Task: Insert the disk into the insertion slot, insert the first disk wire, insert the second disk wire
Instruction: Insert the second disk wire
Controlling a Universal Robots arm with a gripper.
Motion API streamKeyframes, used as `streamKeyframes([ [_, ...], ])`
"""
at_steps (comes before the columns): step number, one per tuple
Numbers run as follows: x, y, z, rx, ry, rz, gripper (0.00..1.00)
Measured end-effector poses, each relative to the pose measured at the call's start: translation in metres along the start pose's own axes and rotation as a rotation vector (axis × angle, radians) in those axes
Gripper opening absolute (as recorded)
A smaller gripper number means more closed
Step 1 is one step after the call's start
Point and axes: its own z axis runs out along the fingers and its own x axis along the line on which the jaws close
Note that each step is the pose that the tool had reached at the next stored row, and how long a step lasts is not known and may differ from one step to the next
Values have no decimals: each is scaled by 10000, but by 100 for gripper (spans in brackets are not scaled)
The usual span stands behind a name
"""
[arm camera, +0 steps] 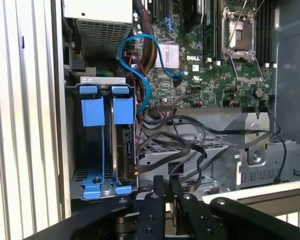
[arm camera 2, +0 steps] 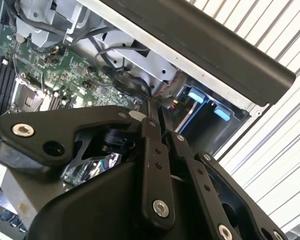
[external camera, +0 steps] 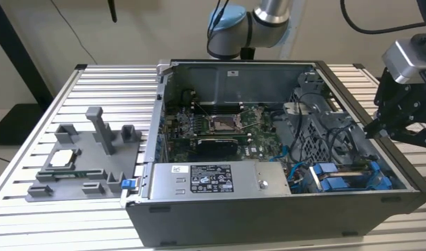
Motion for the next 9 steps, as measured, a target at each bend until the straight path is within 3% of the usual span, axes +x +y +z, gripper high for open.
streamKeyframes([
  [9, -37, 160, -150, 0, 0, 0, 0],
])
